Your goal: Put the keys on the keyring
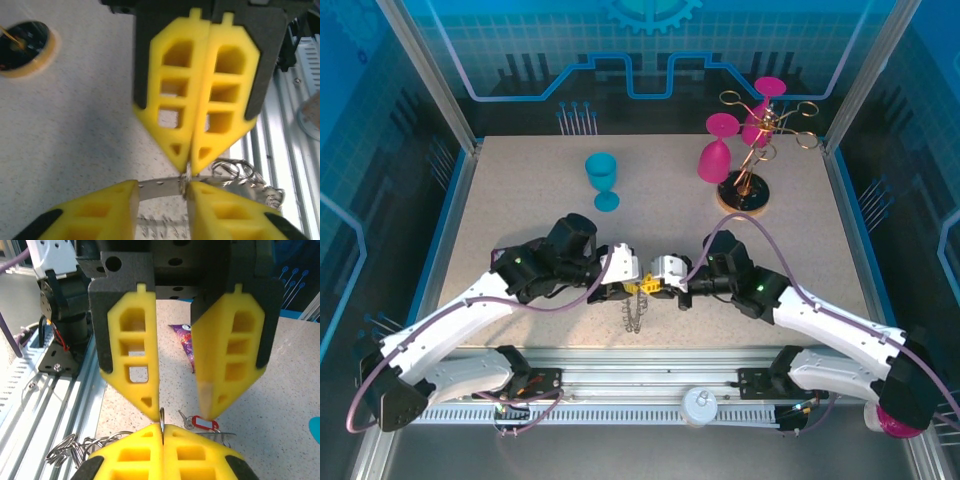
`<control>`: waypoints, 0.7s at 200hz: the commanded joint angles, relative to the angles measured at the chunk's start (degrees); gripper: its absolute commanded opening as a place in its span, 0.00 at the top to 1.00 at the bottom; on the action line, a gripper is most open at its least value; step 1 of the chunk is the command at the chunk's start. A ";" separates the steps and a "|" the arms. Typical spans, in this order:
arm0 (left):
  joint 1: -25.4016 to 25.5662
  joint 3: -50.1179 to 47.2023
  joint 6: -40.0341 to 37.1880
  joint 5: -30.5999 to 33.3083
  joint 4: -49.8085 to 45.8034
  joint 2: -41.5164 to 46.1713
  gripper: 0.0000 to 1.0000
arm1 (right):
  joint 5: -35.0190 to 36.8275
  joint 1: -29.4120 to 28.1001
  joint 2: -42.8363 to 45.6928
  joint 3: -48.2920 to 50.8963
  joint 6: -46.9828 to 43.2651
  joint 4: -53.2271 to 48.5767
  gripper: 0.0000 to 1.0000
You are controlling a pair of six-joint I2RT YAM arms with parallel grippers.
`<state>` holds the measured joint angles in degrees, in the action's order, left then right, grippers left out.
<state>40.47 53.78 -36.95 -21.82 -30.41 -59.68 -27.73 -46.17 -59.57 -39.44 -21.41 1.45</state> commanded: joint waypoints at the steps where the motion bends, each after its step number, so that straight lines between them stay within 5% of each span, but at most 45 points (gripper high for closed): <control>1: -3.05 -6.17 5.28 -3.29 9.18 5.79 0.65 | -3.95 2.06 2.63 2.03 4.13 5.21 1.00; 75: -3.72 -20.09 20.69 -12.11 33.30 11.04 0.66 | -9.10 3.61 4.02 5.25 12.23 15.51 1.00; 140: -3.56 -23.19 24.57 -16.05 41.32 10.29 0.67 | -10.12 3.10 1.70 5.77 15.80 21.42 1.00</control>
<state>37.06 31.59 -14.81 -34.48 5.28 -49.23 -36.36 -43.05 -56.99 -34.33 -7.81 17.34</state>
